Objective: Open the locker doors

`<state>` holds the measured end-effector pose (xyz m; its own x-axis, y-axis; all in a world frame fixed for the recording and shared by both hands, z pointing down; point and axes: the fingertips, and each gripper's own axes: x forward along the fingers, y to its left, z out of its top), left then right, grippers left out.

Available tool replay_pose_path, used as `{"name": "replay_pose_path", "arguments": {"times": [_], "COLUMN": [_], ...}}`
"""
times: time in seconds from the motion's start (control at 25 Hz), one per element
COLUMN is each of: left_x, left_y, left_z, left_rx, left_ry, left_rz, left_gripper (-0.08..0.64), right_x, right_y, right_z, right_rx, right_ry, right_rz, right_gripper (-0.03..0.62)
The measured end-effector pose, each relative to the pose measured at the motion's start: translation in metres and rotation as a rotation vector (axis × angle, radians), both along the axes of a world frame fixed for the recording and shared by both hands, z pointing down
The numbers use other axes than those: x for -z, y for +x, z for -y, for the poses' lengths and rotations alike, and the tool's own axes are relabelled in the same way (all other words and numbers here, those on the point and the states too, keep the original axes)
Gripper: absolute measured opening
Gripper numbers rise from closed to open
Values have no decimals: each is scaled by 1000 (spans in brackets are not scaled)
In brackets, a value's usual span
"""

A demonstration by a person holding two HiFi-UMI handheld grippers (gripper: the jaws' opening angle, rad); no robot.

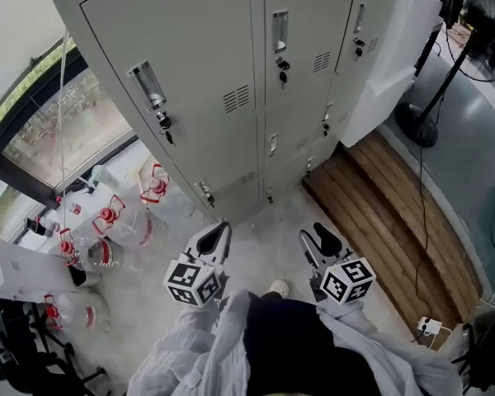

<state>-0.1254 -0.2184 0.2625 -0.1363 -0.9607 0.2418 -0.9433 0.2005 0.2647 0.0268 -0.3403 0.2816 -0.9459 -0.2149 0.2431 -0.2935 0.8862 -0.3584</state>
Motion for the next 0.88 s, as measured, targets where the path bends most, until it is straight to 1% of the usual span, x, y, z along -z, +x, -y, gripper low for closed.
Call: {"name": "replay_pose_path", "arguments": {"times": [0.2,0.4,0.52,0.68,0.88], "left_x": [-3,1,1,-11,-30], "left_y": [-11,-25,-32,-36,-42], "left_z": [-29,-64,-88,-117,-144], "left_rx": [67,119,147,176,208], "left_ry": [-20,-26,-26,-35,-44], "left_rz": [-1,20,10,-13,-24], "left_gripper": [11,11,11,11,10], "right_x": [-4,-16,-20,-36,-50], "right_y": [-27,-45,-55,-69,-95], "right_z": [-19,-54,-81,-104,-126], "right_rx": [85,172,228,259,309], "right_ry": [-5,-19,-3,17,78], "right_rz": [4,-35,-63,-108,-118], "right_gripper": [158,158,158,158,158]}}
